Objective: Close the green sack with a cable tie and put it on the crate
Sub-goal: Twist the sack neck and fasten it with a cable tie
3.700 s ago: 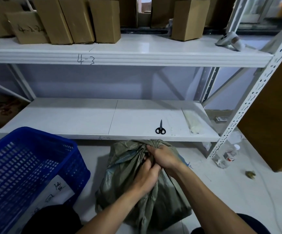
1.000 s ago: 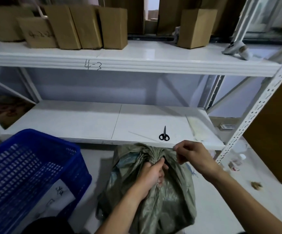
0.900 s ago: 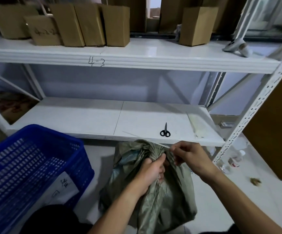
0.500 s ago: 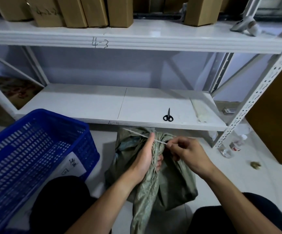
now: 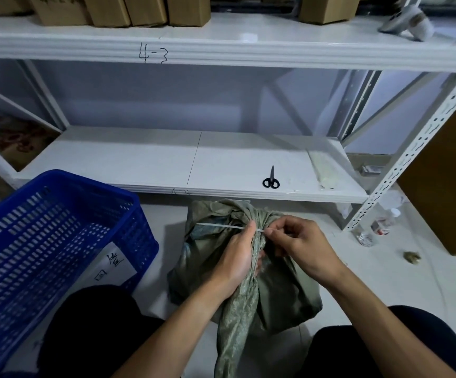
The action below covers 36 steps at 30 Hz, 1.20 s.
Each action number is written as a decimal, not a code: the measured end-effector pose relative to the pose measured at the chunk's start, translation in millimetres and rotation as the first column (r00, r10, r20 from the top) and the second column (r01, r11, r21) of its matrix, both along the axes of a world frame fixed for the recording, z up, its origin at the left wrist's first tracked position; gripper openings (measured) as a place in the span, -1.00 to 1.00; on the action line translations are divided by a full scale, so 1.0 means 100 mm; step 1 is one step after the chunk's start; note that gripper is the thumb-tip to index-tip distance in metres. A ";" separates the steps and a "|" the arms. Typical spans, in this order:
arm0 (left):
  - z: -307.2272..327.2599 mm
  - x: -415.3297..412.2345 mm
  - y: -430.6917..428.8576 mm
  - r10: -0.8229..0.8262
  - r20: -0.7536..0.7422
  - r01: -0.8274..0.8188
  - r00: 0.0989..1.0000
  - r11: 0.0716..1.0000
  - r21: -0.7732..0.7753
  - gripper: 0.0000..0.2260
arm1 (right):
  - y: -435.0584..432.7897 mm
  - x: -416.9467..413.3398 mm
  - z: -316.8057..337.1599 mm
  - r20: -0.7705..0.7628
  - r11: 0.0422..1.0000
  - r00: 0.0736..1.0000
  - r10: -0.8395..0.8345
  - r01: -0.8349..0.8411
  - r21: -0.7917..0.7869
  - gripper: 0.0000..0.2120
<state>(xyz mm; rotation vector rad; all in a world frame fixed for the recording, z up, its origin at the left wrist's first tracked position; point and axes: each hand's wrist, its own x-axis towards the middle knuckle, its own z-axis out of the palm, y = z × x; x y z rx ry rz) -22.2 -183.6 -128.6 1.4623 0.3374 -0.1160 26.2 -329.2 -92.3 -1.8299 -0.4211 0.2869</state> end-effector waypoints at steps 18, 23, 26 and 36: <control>0.06 0.03 -0.06 -0.012 -0.010 0.011 1.000 0.995 -0.101 -0.48 | -0.05 0.08 0.11 -0.598 0.979 0.799 0.058 0.072 0.192 -0.78; -0.04 0.11 -0.12 0.159 0.000 -0.159 0.987 0.987 -0.015 -0.33 | 0.03 0.00 0.11 -0.791 0.954 0.607 0.080 0.185 0.238 -0.64; -0.06 0.12 -0.12 0.147 0.025 -0.149 0.989 0.985 0.085 -0.37 | 0.16 -0.13 0.04 -0.687 0.946 0.726 -0.037 0.246 0.209 -0.64; -0.10 0.06 -0.16 -0.002 0.080 -0.030 0.997 0.917 0.397 -0.46 | 0.26 -0.10 0.04 -0.595 0.966 0.794 -0.128 0.235 0.105 -0.68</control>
